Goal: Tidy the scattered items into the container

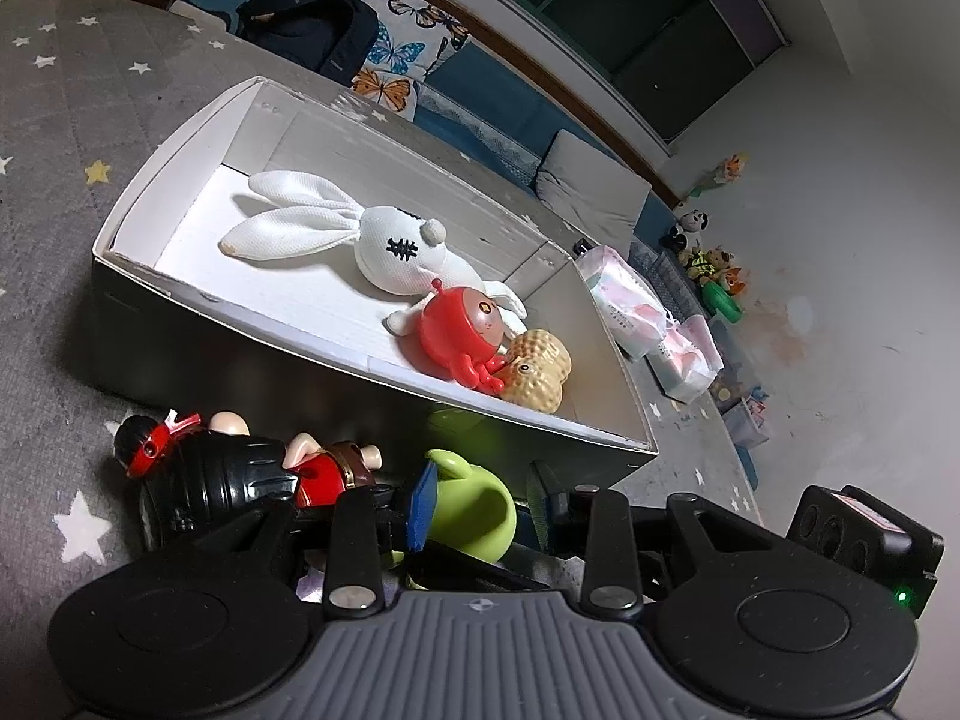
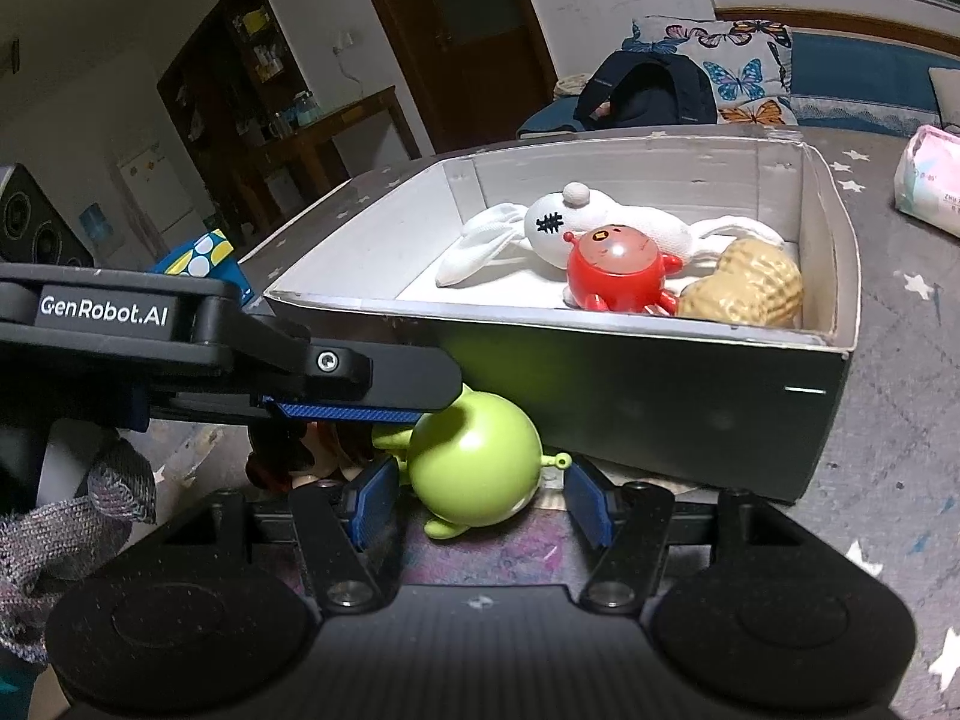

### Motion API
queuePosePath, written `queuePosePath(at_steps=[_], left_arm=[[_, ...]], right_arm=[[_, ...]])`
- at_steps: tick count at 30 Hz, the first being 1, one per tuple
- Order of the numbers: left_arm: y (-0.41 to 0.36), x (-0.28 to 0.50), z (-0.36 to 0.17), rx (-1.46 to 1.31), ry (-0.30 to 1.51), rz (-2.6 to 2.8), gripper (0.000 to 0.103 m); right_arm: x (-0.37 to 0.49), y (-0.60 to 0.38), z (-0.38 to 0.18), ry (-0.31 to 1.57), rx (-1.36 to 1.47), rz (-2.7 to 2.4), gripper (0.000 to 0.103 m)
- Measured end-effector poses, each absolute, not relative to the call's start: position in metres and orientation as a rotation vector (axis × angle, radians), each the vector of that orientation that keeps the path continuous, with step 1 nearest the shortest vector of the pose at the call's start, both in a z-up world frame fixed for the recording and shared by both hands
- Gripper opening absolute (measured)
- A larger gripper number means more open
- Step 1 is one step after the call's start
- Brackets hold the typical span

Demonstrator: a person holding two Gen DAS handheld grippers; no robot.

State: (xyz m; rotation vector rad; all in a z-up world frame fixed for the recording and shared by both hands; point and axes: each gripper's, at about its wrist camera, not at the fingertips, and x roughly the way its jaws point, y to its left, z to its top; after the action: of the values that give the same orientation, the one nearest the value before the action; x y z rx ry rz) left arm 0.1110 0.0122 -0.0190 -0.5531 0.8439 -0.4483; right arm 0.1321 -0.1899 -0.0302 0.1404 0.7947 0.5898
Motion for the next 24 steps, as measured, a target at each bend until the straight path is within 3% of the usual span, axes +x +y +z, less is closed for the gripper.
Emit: queuePosePath(at_steps=[17, 19, 24], left_arm=[[0.008, 0.109, -0.018, -0.545, 0.857, -0.455, 0.035], [0.006, 0.109, -0.018, -0.545, 0.864, -0.463, 0.035], [0.000, 0.108, -0.020, -0.537, 0.881, -0.479, 0.035]], right_arm=[[0.130, -0.196, -0.025, 0.788, 0.161, 0.586, 0.057], [0.129, -0.198, -0.024, 0.787, 0.161, 0.589, 0.049], [0.128, -0.203, -0.026, 0.797, 0.167, 0.584, 0.049]])
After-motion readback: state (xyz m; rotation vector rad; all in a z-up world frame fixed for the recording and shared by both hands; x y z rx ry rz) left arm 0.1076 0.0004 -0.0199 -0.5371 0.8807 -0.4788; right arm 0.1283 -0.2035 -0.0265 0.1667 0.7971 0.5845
